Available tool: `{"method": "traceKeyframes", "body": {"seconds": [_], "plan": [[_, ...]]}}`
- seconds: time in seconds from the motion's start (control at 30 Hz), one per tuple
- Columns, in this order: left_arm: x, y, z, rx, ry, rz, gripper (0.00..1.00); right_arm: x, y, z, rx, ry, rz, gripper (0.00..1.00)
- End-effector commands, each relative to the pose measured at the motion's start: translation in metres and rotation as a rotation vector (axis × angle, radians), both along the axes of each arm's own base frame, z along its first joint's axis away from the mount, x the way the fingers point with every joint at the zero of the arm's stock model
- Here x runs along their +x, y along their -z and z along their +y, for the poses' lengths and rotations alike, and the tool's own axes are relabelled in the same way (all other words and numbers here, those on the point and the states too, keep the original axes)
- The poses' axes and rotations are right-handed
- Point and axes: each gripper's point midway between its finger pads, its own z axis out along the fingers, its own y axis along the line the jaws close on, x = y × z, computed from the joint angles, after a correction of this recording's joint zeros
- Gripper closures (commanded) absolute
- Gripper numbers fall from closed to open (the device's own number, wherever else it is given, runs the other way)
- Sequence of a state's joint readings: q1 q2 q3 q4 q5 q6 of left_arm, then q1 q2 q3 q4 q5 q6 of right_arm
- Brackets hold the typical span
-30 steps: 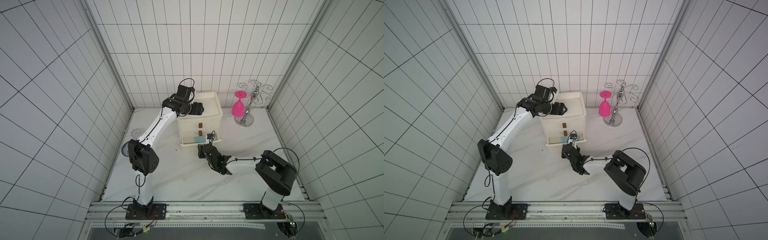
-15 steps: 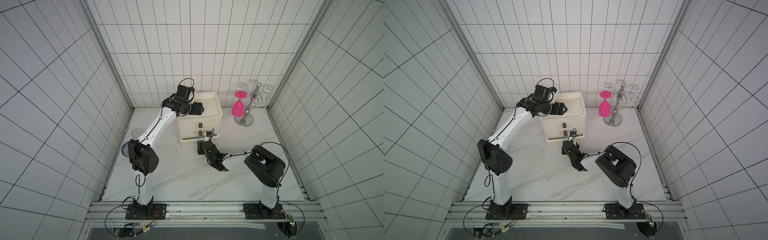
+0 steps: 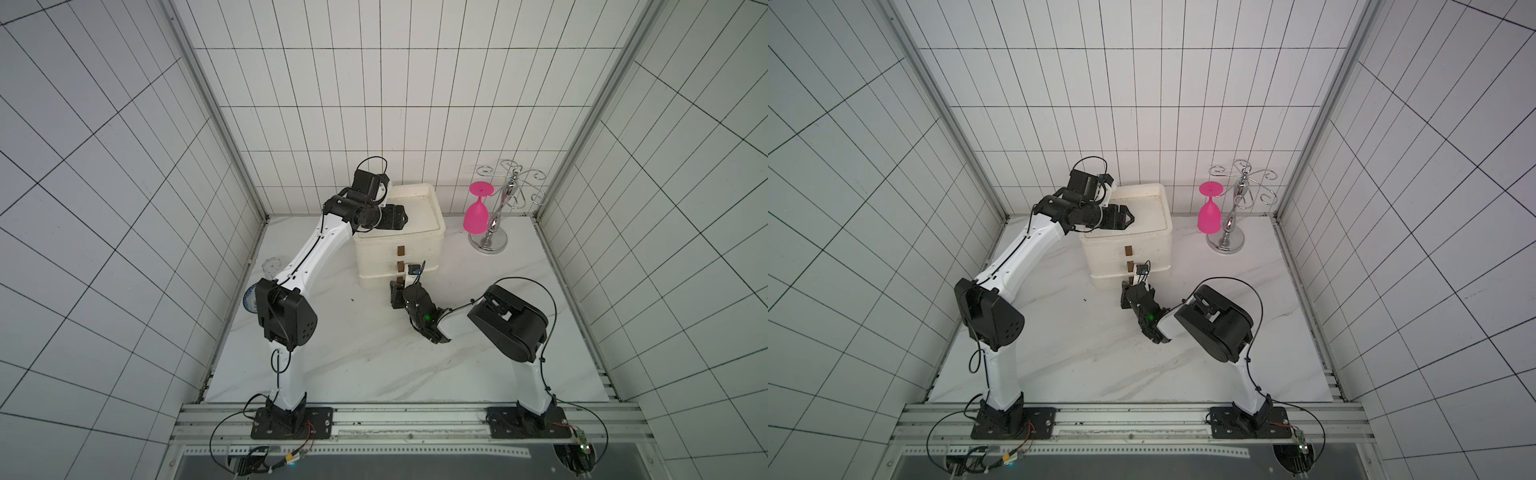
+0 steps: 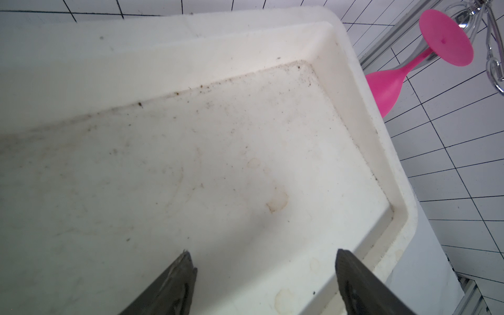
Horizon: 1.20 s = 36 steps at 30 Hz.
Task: Please put the sticky notes in the drawer by color
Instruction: Close the drawer in the storage box, then reset both arms
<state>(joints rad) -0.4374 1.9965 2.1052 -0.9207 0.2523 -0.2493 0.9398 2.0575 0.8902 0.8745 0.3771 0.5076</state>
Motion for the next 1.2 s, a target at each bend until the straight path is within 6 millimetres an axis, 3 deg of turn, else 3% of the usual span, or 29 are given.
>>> {"method": "traceKeyframes", "body": {"seconds": [0.0,0.17,0.33,0.5,0.6,0.73,0.83,0.97,1.03,1.17], "plan": [[-0.034,0.083,0.015,0.116,-0.011,0.302,0.16,0.017,-0.022,0.006,0.066,0.013,-0.065,0.51],[-0.036,0.081,0.016,0.108,-0.010,0.293,0.16,0.026,-0.021,0.006,0.099,0.020,-0.071,0.50],[-0.035,0.078,0.014,0.095,-0.011,0.290,0.16,0.021,-0.031,0.000,0.112,0.013,-0.087,0.50],[-0.035,0.068,0.015,0.075,-0.013,0.261,0.16,-0.002,-0.057,-0.026,0.131,0.023,-0.090,0.50],[-0.030,0.055,0.029,0.077,-0.056,0.214,0.16,-0.022,-0.066,-0.049,0.093,0.018,-0.034,0.49],[-0.023,0.021,0.062,0.060,-0.173,0.096,0.14,-0.048,-0.074,-0.088,-0.010,-0.008,0.077,0.45],[-0.027,-0.003,0.093,-0.013,-0.271,0.019,0.14,-0.062,-0.085,-0.133,-0.063,0.028,0.150,0.38],[-0.044,-0.035,0.153,-0.149,-0.443,-0.127,0.12,-0.071,-0.118,-0.200,-0.095,0.135,0.173,0.25],[-0.056,-0.039,0.186,-0.196,-0.550,-0.203,0.10,-0.072,-0.138,-0.227,-0.109,0.183,0.162,0.18],[-0.085,-0.027,0.245,-0.246,-0.754,-0.276,0.02,-0.072,-0.168,-0.273,-0.167,0.283,0.138,0.10]]}}
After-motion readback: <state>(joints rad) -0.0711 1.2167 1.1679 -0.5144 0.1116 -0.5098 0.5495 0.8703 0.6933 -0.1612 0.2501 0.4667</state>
